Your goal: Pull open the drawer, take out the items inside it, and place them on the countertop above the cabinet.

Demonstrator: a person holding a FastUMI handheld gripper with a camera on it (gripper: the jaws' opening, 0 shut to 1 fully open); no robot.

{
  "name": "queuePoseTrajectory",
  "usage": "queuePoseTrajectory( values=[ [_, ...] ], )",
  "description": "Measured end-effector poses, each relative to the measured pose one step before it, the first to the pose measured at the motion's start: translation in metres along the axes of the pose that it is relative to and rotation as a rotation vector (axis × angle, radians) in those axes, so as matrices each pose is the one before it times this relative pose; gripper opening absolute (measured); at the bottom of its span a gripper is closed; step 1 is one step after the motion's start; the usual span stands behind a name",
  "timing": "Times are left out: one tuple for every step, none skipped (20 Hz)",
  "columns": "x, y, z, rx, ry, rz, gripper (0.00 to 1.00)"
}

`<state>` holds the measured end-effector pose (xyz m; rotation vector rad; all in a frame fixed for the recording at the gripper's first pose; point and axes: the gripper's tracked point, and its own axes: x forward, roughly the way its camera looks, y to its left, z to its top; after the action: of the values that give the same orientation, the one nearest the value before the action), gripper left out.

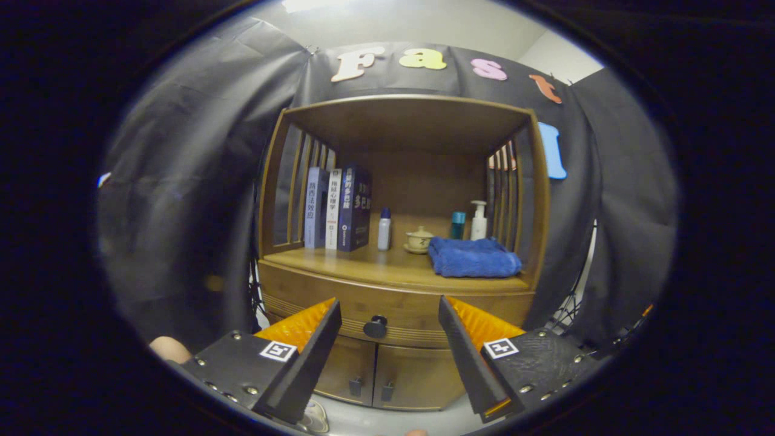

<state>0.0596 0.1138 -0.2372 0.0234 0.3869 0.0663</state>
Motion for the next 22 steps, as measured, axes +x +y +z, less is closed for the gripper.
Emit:
queuePoseTrajectory(
  values=[
    [0.01547,0.00236,-0.00964,-0.01521,0.01226,-0.00456,0.97],
    [0.01477,0.00517,-0.01019,-0.00362,0.01743,0.00313,0.97],
    [0.01208,0.00432,-0.01108,0.00543,0.02493,0.00678,0.97],
    [0.01049,0.00301,-0.00934,0.01349,0.02282,0.00987,0.97],
    [0.0113,-0.00047,-0.00993,0.01797,0.01762,-0.0056,0.96],
    [0.01056,0.00158,-0.00986,0.02233,0.02491,-0.00441,0.91],
    [0.01115,0.00142,-0.00764,0.02916,0.02274,-0.00229,0.86],
    [0.00691,0.00174,-0.00659,0.02694,0.02076,0.00058,0.82],
    [0.00909,0.00134,-0.00656,0.023,0.01888,0.00067,0.77],
    [0.0054,0.00367,-0.00551,0.01426,0.01535,0.00793,0.77],
    [0.00664,-0.00055,-0.00265,0.00515,0.01048,-0.01148,0.73],
    [0.00996,0.0031,-0.00321,0.01122,0.01154,-0.0037,0.69],
    [0.00049,0.00005,-0.00345,0.00415,0.01128,-0.00217,0.66],
    [-0.00274,0.00268,-0.00046,0.01139,0.00696,0.01008,0.62],
    [0.00934,0.00235,-0.00128,0.00475,-0.0004,-0.01275,0.53],
    [0.0014,-0.00012,-0.0002,-0.0072,0.00256,-0.00724,0.44],
    [0.0,-0.00047,-0.00127,-0.00904,-0.00516,-0.00741,0.42],
    [0.00195,-0.00141,0.00032,-0.00042,-0.002,-0.00462,0.4],
    [-0.00157,-0.00041,-0.00031,0.00977,0.00472,-0.00219,0.4],
    [0.00052,0.0012,-0.00122,0.00288,0.01726,-0.00124,0.33],
    [-0.00394,-0.0007,-0.0034,-0.00295,0.01344,-0.01035,0.33],
    [-0.00498,-0.00068,0.00265,-0.01383,-0.00168,-0.00767,0.28]
  ],
)
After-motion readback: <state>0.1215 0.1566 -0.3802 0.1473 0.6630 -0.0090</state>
